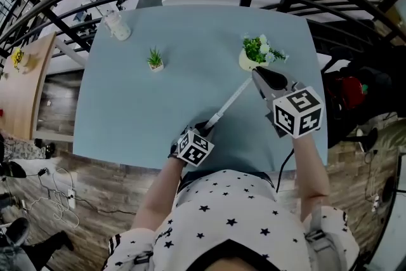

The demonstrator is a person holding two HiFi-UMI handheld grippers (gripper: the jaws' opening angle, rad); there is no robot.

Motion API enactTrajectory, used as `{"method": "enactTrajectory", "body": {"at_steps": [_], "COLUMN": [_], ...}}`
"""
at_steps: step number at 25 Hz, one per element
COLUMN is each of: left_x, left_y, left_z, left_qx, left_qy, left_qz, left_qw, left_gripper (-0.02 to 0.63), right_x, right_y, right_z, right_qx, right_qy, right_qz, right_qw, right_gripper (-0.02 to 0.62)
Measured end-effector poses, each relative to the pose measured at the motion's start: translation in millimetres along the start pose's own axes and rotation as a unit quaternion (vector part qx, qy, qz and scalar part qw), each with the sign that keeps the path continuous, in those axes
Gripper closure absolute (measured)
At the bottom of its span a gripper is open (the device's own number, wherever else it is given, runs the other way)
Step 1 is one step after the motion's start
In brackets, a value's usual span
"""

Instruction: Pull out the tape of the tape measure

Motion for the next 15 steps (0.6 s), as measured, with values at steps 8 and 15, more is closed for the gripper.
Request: {"method": "enactTrajectory", "body": {"at_steps": [8,15], "left_x": [0.7,-0.8], "left_y": [-1.6,-1.1], "left_z": [-0.4,-0.5], "left_qx": [0.0,-0.002], "left_qy": [-0.001,-0.003], "left_qz": [0.003,0.005], "left_qw": [1.0,1.0], "left_gripper": [0.52,0.52], "right_x": [18.8,38.7], "right_y": [11.3,23.7], "right_z": [-20.0,-36.4], "right_qx": [0.023,0.045], "right_qy": [0.006,-0.002], "right_qz": [0.031,0.062], "right_qw": [0.999,0.997], "right_gripper": [0.557,0.557]}}
Point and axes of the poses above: the fingertips, and each gripper's own axes: y backward along the fingers, x to its right, z out of its underside, the point moved 3 cm from there along y, backward along the fingers, and after that the axes turned 1 degree about y, right-handed, at the moved point
